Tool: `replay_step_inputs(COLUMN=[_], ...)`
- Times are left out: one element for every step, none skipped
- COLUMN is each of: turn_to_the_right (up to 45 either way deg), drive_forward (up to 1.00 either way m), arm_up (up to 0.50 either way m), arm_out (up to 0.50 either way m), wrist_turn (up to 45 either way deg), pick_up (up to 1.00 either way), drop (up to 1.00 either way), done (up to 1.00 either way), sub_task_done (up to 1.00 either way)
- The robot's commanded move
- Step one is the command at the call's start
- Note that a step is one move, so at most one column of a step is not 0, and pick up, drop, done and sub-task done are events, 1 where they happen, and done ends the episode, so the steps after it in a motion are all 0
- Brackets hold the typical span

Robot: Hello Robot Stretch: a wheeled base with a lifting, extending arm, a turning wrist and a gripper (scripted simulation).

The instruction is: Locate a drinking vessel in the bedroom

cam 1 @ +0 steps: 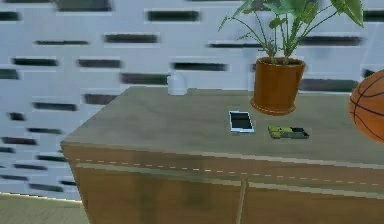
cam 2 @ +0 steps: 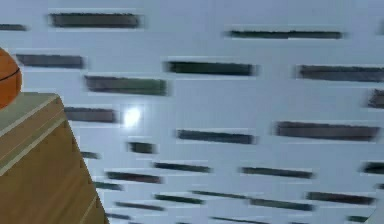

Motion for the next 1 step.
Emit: replay_step_inputs(turn_to_the_right=[0.0], drive_forward=[0.00], arm_up=[0.00], arm_out=[0.00], wrist_turn=[0.0], pick_up=[0.00], drop=[0.00], done=[1.00], sub_task_done=[0.00])
